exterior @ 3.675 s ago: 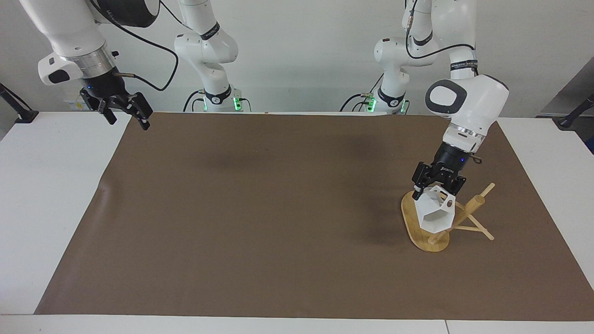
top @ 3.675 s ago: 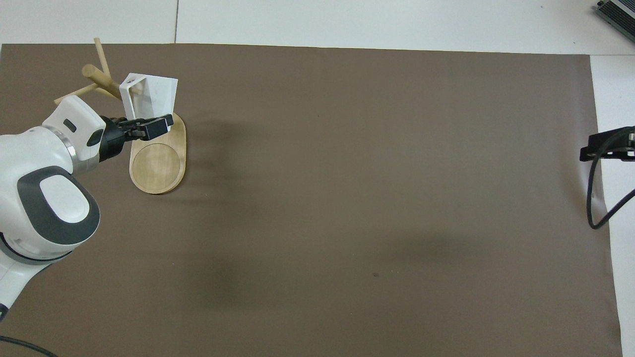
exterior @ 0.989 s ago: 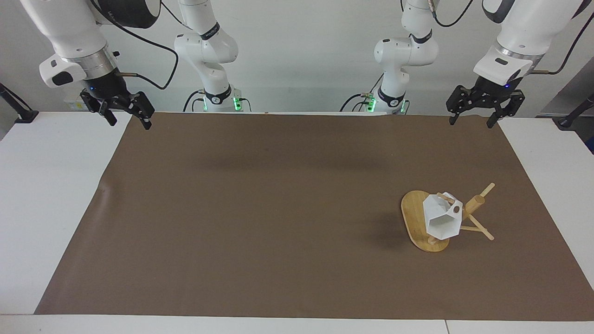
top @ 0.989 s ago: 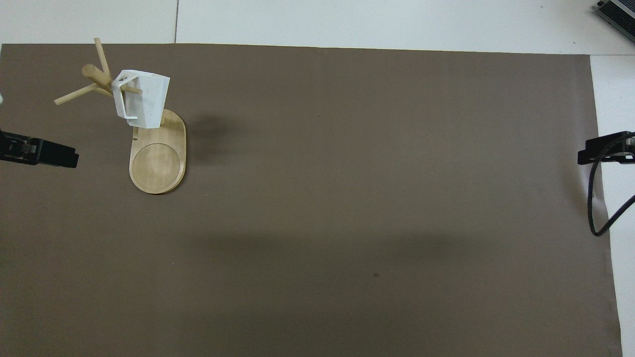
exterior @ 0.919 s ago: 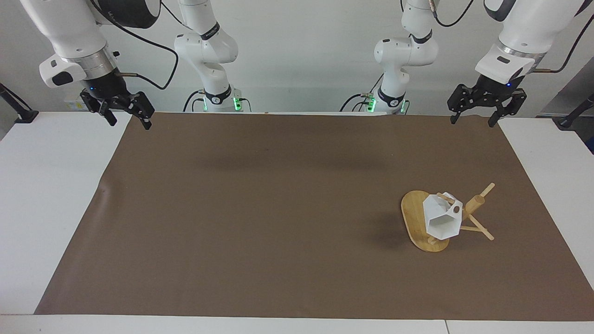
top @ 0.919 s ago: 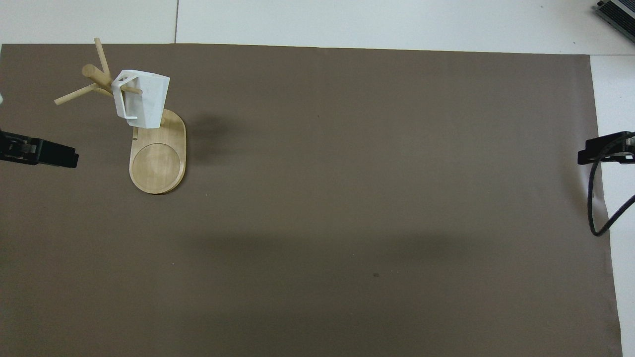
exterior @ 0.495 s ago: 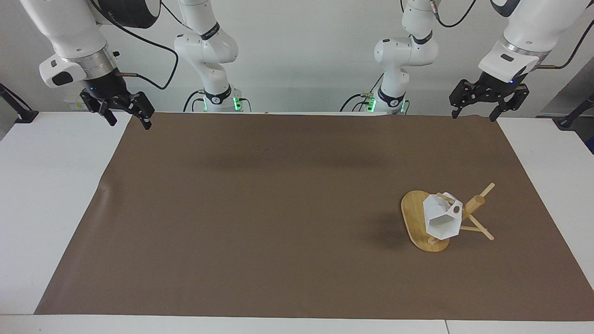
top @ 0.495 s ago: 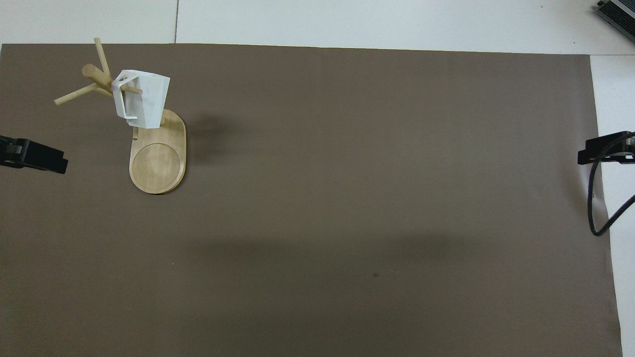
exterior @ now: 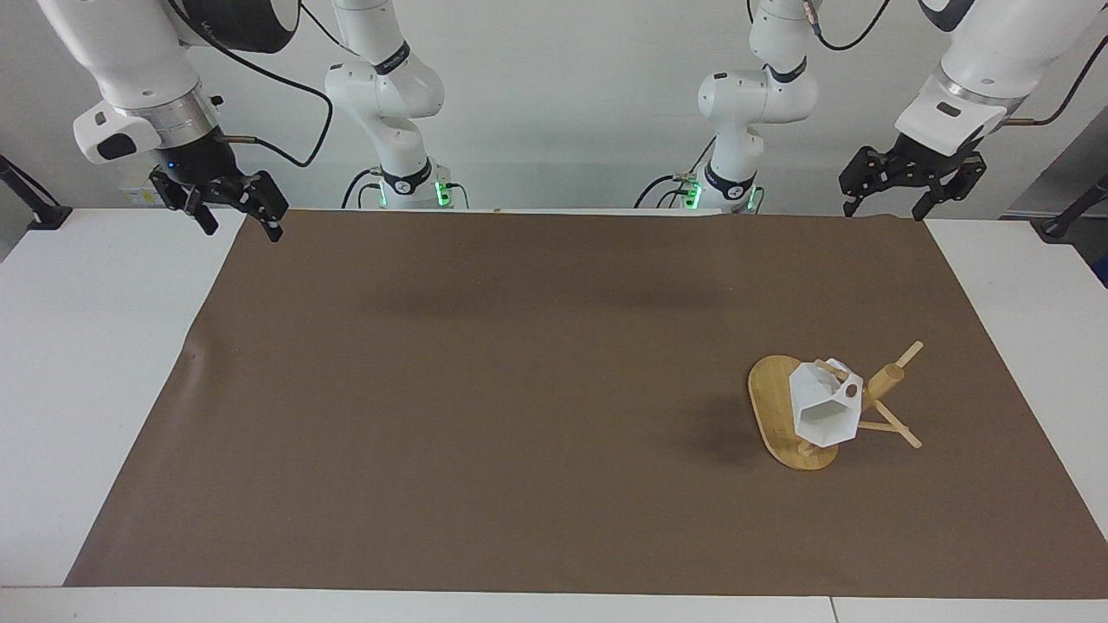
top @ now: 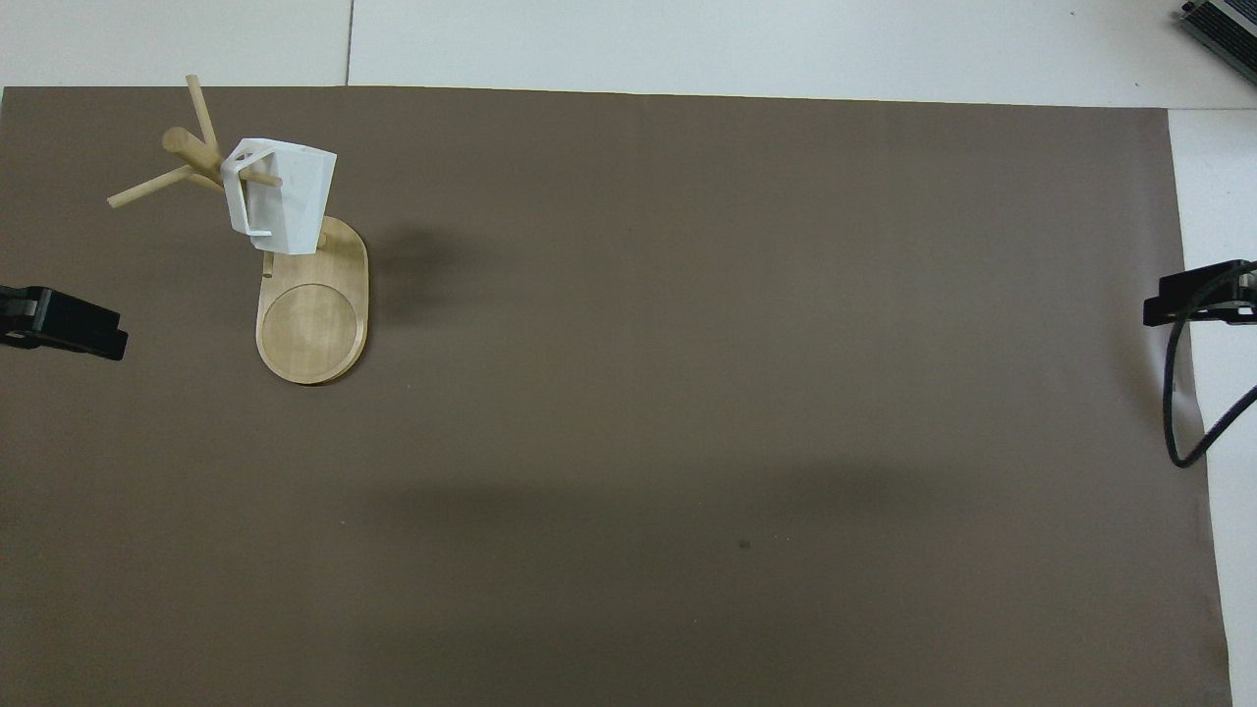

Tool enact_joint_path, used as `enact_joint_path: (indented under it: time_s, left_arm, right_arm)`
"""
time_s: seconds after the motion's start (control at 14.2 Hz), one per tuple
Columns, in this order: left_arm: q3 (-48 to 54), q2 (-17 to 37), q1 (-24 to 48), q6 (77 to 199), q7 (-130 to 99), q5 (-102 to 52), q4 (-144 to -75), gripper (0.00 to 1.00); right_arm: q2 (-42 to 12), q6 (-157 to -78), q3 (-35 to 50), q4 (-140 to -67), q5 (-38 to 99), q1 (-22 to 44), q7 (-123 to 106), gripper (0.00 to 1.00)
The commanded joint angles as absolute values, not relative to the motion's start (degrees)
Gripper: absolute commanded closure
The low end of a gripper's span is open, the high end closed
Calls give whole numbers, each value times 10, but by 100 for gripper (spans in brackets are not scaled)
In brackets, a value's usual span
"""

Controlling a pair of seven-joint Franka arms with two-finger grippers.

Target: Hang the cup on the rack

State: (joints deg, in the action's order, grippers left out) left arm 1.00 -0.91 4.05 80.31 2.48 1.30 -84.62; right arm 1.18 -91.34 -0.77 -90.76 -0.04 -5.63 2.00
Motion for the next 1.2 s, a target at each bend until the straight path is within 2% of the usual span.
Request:
enact_joint_path:
  time_s: [0.0, 1.13]
  left_arm:
    - [11, -30, 39, 800, -6, 25, -871, 0]
    - [11, -32, 23, 813, -4, 23, -873, 0]
  right_arm:
    - [18, -912, -8, -916, -3, -58, 12, 0]
    - [18, -912, -8, -916, -3, -58, 12, 0]
